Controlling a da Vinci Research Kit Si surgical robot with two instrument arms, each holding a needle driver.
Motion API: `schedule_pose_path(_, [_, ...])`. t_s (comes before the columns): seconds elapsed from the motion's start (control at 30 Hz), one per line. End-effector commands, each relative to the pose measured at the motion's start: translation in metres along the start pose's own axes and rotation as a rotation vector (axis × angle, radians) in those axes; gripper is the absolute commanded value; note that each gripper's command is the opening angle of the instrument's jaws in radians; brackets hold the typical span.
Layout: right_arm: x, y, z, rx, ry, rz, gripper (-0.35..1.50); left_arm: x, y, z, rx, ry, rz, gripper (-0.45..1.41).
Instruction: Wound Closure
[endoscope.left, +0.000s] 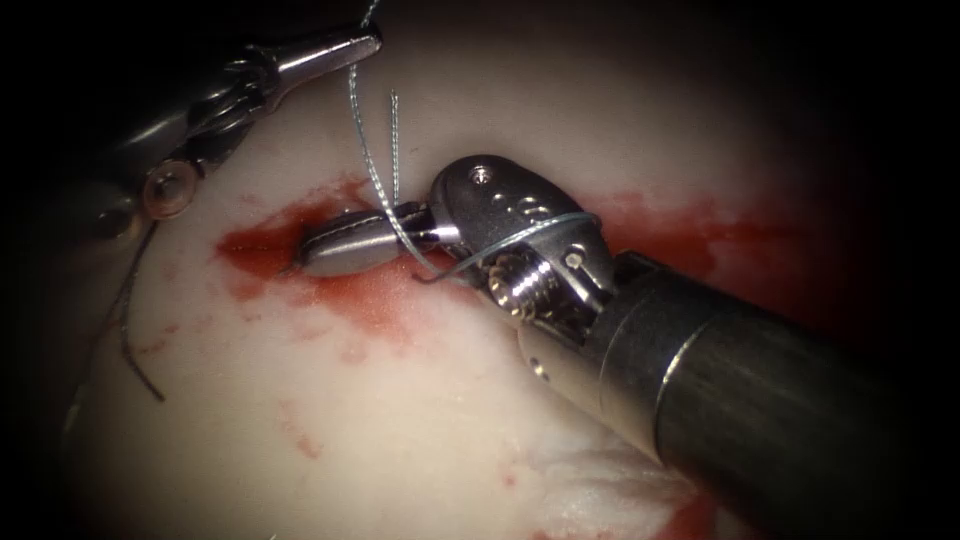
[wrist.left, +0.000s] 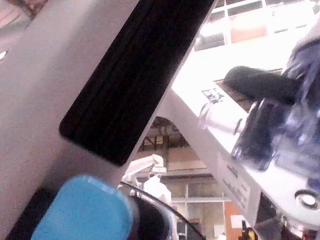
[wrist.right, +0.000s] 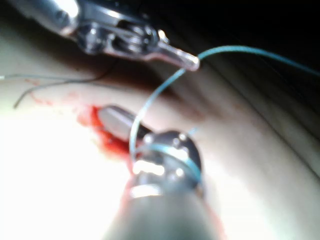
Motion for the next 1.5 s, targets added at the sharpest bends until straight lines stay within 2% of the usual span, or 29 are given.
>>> schedule_pose_path(0.03, [0.0007,0.0006,0.0009,0.009,0.032,0.028,-0.35,-0.0004,0.0007,0.0009,0.001,-0.004,0.013,-0.45])
schedule_pose_path(0.13, [0.0008,0.0001,0.0013,0.040,0.096,0.110,-0.35,0.0016,0.0018,0.0005,-0.032,0.019,0.040,-0.45])
schedule_pose_path(0.23, [0.0011,-0.0002,0.0015,0.023,0.137,0.173,-0.35,0.0027,0.0027,0.0001,-0.049,0.055,0.061,-0.45])
schedule_pose_path(0.37, [0.0018,-0.0004,0.0016,0.008,0.176,0.192,-0.35,0.0040,0.0030,-0.0008,-0.072,0.133,0.098,-0.45])
schedule_pose_path(0.47, [0.0029,-0.0001,0.0014,-0.041,0.225,0.200,-0.35,0.0048,0.0023,-0.0026,-0.084,0.176,0.118,-0.45])
schedule_pose_path(0.5, [0.0034,0.0001,0.0013,-0.116,0.209,0.155,-0.35,0.0049,0.0018,-0.0033,-0.092,0.184,0.120,-0.45])
schedule_pose_path(0.57, [0.0036,0.0003,0.0013,-0.199,0.201,0.110,-0.35,0.0051,0.0012,-0.0040,-0.093,0.189,0.119,-0.45])
schedule_pose_path(0.6, [0.0036,0.0003,0.0013,-0.199,0.201,0.110,-0.35,0.0051,0.0012,-0.0040,-0.093,0.189,0.119,-0.45])
schedule_pose_path(0.7, [0.0038,0.0005,0.0010,-0.349,0.150,0.031,-0.35,0.0051,0.0002,-0.0045,-0.103,0.191,0.115,-0.45])
schedule_pose_path(0.8, [0.0039,0.0007,0.0008,-0.415,0.119,-0.033,-0.35,0.0048,-0.0001,-0.0043,-0.109,0.189,0.109,-0.45])
schedule_pose_path(0.83, [0.0040,0.0009,0.0005,-0.486,0.093,-0.072,-0.35,0.0044,-0.0004,-0.0039,-0.118,0.187,0.103,-0.45])
schedule_pose_path(0.9, [0.0040,0.0009,0.0004,-0.515,0.088,-0.086,-0.35,0.0044,-0.0006,-0.0038,-0.121,0.187,0.101,-0.45])
schedule_pose_path(0.97, [0.0040,0.0012,-0.0004,-0.654,0.085,-0.106,-0.35,0.0044,-0.0011,-0.0033,-0.114,0.190,0.096,-0.45])
schedule_pose_path(1.03, [0.0035,0.0013,-0.0011,-0.755,0.009,-0.137,-0.35,0.0042,-0.0012,-0.0032,-0.115,0.193,0.092,-0.45])
schedule_pose_path(1.5, [0.0028,0.0010,-0.0010,-0.873,-0.026,-0.138,-0.35,0.0030,-0.0014,-0.0032,-0.130,0.183,0.090,-0.45])
